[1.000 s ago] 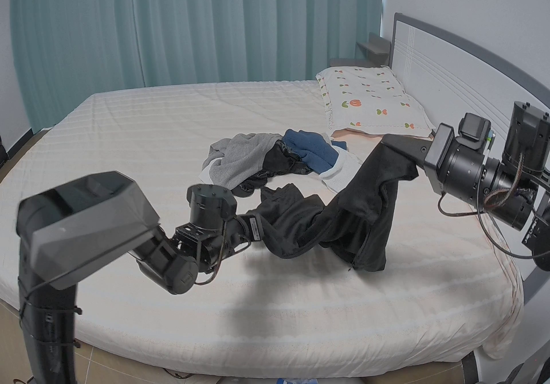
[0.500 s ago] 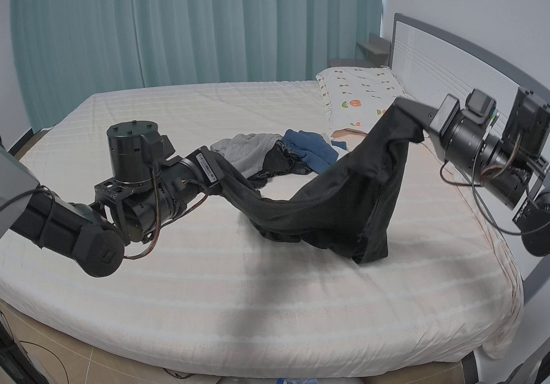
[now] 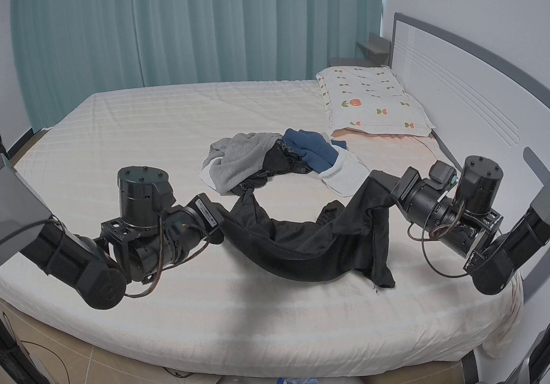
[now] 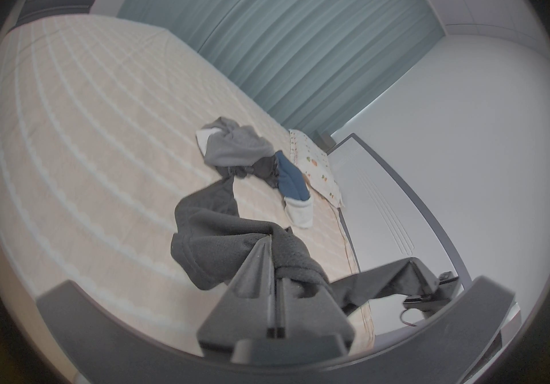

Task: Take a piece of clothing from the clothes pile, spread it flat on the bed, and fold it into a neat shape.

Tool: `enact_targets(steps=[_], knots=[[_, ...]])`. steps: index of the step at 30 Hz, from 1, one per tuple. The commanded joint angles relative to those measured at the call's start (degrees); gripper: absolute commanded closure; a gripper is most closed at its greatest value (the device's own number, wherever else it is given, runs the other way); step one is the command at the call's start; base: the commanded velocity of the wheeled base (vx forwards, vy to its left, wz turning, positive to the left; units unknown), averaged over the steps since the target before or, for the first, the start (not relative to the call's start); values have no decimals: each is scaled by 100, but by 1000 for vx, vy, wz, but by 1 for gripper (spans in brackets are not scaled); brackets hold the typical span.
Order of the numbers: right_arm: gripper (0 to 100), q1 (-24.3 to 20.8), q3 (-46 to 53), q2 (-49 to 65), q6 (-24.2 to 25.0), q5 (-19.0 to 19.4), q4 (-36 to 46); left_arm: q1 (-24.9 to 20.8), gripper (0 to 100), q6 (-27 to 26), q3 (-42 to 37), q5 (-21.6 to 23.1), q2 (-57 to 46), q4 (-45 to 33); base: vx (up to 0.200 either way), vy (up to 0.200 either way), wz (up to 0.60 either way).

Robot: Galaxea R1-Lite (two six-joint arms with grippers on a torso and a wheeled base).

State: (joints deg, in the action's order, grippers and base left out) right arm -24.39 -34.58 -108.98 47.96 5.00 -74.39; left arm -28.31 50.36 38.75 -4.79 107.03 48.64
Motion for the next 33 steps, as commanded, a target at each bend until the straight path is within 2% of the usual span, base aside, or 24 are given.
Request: enact_targets(steps=[1, 10, 15, 20, 25, 27, 28, 33], knots=[[100, -30, 127, -457, 188, -69, -67, -158, 100, 79, -263, 84, 116, 14, 0, 0, 0], [100, -39, 224, -466, 223, -78, -76, -166, 100, 97, -509, 48, 186, 576, 0, 0, 0], [100, -39, 224, -492, 223, -78, -67, -105, 100, 369, -492, 101, 160, 638, 0, 0, 0], [100, -92, 233, -475, 223, -122, -67, -105, 100, 387, -474, 101, 142, 655, 0, 200, 0], [100, -127, 189, -475, 179, -456, -50, -96, 100, 387, -492, 92, 72, 647, 0, 200, 0], [100, -136, 189, -475, 179, -465, -50, -96, 100, 387, -492, 92, 72, 647, 0, 200, 0], [100, -189, 136, -466, 144, -720, -32, -96, 100, 378, -492, 92, 11, 647, 0, 200, 0], [100, -233, 75, -483, -182, -1036, -76, -61, 100, 369, -500, 84, -148, 629, 0, 200, 0]])
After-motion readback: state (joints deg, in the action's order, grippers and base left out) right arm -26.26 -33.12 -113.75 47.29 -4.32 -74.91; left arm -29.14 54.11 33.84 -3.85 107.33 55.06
